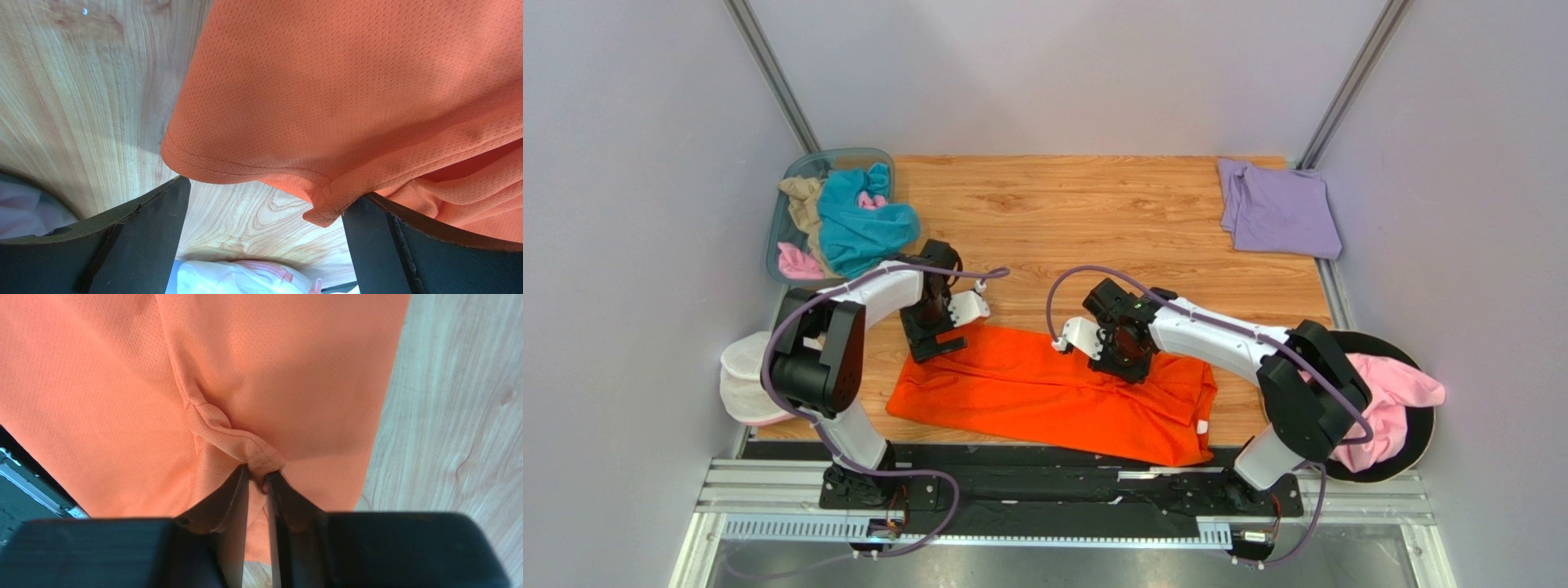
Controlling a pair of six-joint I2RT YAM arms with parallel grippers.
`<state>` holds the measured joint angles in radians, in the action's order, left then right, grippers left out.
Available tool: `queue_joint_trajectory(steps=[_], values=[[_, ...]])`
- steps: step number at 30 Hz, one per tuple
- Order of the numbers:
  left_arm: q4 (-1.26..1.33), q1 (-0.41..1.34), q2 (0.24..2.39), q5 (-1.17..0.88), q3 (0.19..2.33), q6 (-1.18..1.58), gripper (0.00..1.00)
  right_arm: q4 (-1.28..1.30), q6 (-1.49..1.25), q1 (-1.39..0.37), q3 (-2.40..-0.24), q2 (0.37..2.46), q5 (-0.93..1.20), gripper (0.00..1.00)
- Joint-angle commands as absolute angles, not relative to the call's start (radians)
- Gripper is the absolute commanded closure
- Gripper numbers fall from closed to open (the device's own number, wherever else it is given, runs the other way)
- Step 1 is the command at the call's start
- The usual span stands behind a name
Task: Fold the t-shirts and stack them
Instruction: Fold the tshirt
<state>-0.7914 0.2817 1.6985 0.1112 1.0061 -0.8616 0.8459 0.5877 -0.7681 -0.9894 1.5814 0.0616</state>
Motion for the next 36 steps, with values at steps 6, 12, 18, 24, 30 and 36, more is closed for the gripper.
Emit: queue_joint_trajectory(steps=[6,12,18,24,30,36], values=[[-0.759,0.282,1.703,0.124,0.988,-0.877,0.01,0.845,0.581,-0.765,-1.026,1.548,0.087,1.0],[-0.759,0.282,1.703,0.123,0.989,-0.874,0.01,0.919,0.554,-0.776,-1.045,1.487,0.103,1.0],[-0.765,0.281,1.703,0.121,1.002,-0.871,0.01,1.012,0.532,-0.827,-1.06,1.433,0.126,1.0],[-0.773,0.282,1.704,0.129,1.011,-0.871,0.01,1.074,0.5,-0.922,-1.071,1.431,0.144,1.0],[-0.779,0.282,1.709,0.141,1.017,-0.874,0.01,1.083,0.45,-1.031,-1.074,1.443,0.144,1.0],[-0.781,0.282,1.72,0.138,1.019,-0.87,0.01,1.081,0.437,-1.074,-1.062,1.468,0.14,0.96]])
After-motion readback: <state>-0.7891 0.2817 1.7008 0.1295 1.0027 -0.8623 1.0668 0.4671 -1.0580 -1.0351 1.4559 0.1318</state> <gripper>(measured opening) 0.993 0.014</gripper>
